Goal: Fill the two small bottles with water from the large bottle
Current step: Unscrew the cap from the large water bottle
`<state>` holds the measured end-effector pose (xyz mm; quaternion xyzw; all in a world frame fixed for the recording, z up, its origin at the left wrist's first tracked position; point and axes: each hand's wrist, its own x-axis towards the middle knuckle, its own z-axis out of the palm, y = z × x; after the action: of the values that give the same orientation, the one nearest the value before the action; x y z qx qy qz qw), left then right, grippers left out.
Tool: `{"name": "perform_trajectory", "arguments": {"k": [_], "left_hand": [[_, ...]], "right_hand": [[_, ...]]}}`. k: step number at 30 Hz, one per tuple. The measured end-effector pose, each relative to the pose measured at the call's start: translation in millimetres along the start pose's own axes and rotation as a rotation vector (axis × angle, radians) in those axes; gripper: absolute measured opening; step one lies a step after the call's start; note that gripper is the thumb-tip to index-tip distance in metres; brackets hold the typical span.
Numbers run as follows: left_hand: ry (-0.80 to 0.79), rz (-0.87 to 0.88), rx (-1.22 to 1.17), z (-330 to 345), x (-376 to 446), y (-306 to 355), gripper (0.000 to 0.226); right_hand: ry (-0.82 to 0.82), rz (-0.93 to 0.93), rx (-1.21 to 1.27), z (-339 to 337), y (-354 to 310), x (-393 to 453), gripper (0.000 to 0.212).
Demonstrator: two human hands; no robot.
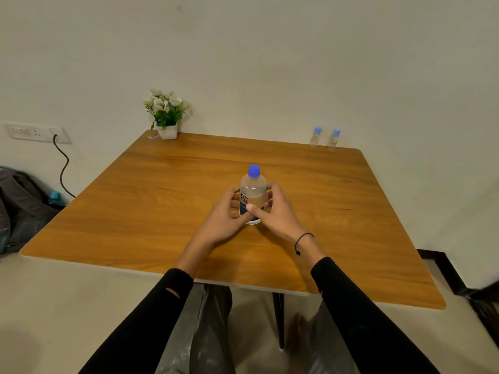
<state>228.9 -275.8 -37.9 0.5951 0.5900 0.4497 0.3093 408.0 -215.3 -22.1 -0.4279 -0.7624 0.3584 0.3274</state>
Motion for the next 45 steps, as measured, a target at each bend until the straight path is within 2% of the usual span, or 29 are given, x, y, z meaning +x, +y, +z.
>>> {"name": "perform_trajectory", "arguments": {"k": [4,8,10,14,17,19,24,27,29,31,33,35,37,38,39,42,43,44,45], "left_hand": [[-0.021,0.003,-0.021,5,-6,-2,0.072],[-0.01,0.03,-0.033,7,-6,4,0.102],[0.039,0.063,-0.033,7,-4,11,0.105],[0.145,0.149,-0.025,8,6,27,0.089],[0.177,0.177,-0.075,9,10,35,0.066],[0.177,0.197,-0.094,10,9,36,0.055],[0.161,0.18,-0.145,7,9,32,0.059],[0.156,0.154,-0.157,6,8,29,0.066],[0.16,0.154,-0.156,8,7,28,0.064],[0.16,0.165,-0.159,8,7,28,0.059],[0.16,0.173,-0.16,8,8,28,0.059],[0.163,0.171,-0.154,7,8,27,0.062],[0.157,0.159,-0.149,7,8,27,0.065],[0.151,0.154,-0.15,7,8,27,0.064],[0.148,0.149,-0.149,7,8,27,0.064],[0.145,0.15,-0.153,6,8,27,0.064],[0.144,0.158,-0.153,6,8,26,0.063],[0.143,0.165,-0.145,6,8,26,0.063],[0.141,0.169,-0.133,6,8,26,0.062]], "right_hand": [[-0.021,0.022,0.032,-6,4,-15,0.061],[-0.061,0.043,0.037,-18,-7,-16,0.066],[-0.009,0.011,0.026,-26,-19,-11,0.066],[0.103,-0.147,-0.146,-41,-57,5,0.054],[0.105,-0.235,-0.364,-45,-83,16,0.039],[0.06,-0.275,-0.486,-47,-92,22,0.031],[-0.161,-0.295,-0.607,-56,-100,29,0.009],[-0.318,-0.288,-0.6,-66,-108,29,0.039],[-0.323,-0.289,-0.584,-68,-113,28,0.057],[-0.235,-0.276,-0.684,-66,-117,29,0.055],[-0.14,-0.278,-0.888,-61,-123,31,0.039],[-0.154,-0.317,-0.971,-58,-127,34,0.022],[-0.235,-0.333,-0.927,-61,-128,37,0.007],[-0.28,-0.319,-0.888,-63,-129,38,0.007],[-0.321,-0.296,-0.849,-66,-130,39,0.016],[-0.388,-0.242,-0.834,-65,-131,37,0.059],[-0.364,-0.233,-0.873,-62,-130,35,0.065],[-0.322,-0.24,-0.917,-59,-128,35,0.061],[-0.277,-0.262,-0.96,-56,-127,35,0.048]]}}
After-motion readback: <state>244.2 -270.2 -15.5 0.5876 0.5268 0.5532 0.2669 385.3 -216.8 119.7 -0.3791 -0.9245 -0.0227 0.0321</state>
